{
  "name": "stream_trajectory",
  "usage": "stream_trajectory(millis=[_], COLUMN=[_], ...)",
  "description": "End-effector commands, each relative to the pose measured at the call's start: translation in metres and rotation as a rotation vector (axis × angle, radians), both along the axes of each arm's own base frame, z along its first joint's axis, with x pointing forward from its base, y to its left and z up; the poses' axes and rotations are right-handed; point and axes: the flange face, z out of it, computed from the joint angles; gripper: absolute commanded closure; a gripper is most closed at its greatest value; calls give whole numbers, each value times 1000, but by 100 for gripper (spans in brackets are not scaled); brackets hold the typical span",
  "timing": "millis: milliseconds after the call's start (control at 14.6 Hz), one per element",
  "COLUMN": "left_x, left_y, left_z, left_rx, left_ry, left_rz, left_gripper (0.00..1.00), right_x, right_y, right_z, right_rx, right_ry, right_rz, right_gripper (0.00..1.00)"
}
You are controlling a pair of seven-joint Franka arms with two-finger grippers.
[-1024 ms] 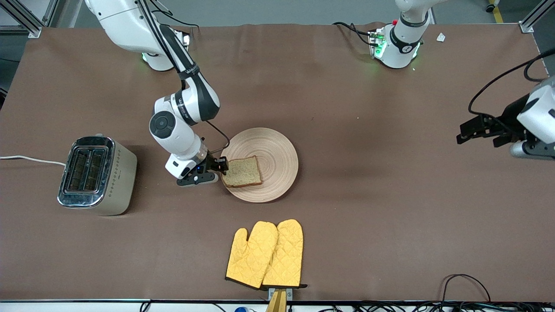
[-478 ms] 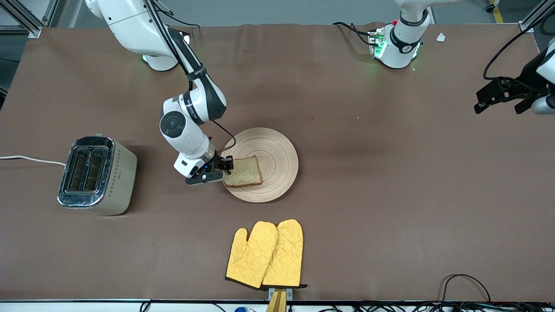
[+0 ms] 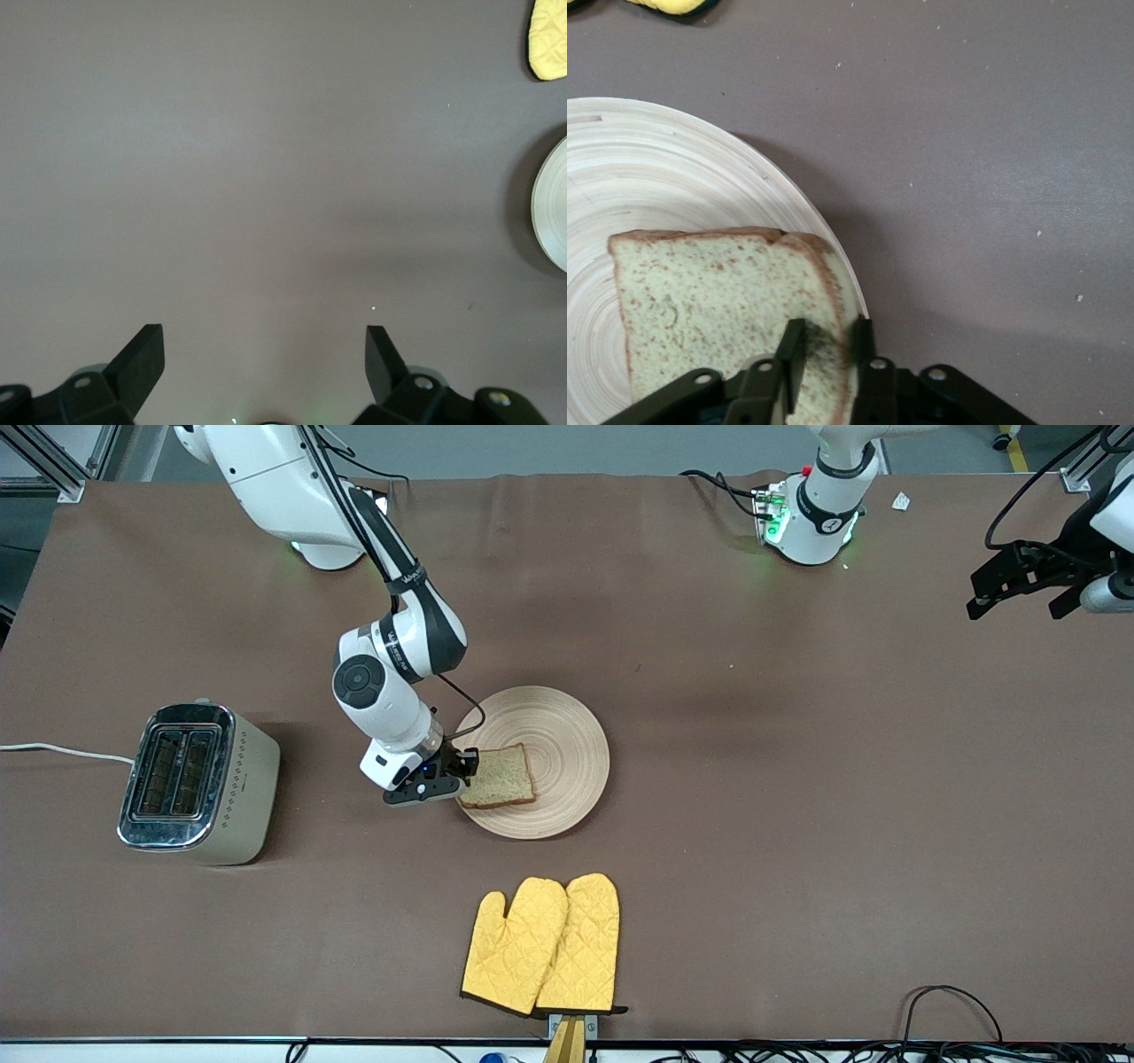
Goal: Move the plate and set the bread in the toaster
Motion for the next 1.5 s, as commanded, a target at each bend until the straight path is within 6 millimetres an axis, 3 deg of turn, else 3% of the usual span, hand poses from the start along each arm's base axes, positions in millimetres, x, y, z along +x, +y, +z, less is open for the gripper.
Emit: stream_trajectory(millis=[0,137,341,615,820,1024,1161,1229,1434], left_x=[-7,-5,-5,-7,-8,-9,-8,-7,-7], left_y=[-13,-14,-13,-12,-11,-11,-11,-11,-12], left_z=[3,7,7,7,9,9,11,13,13], left_rx=[45,47,46,45,47,46,42,41,38], left_ry=[-3,-11,-11,-3,2,6,2,-3,-6], left_rz=[-35,-40,-40,-37,-36,-35,-34,-34,-31], left_gripper=[0,0,0,0,0,0,0,0,0], right_x=[0,0,4,18,40,36,31,31,31], right_y=[2,1,-3,-13,-61,-109,-161,-199,-288], right_z=[-2,-2,11,100,164,225,268,281,297], right_rx=[9,6,3,-7,-78,-187,-293,-315,-320], right_ry=[1,8,47,187,243,209,163,172,190], right_rz=[-12,-10,-3,13,-19,-20,-48,-67,-45], right_gripper=[92,99,99,99,100,100,100,100,100])
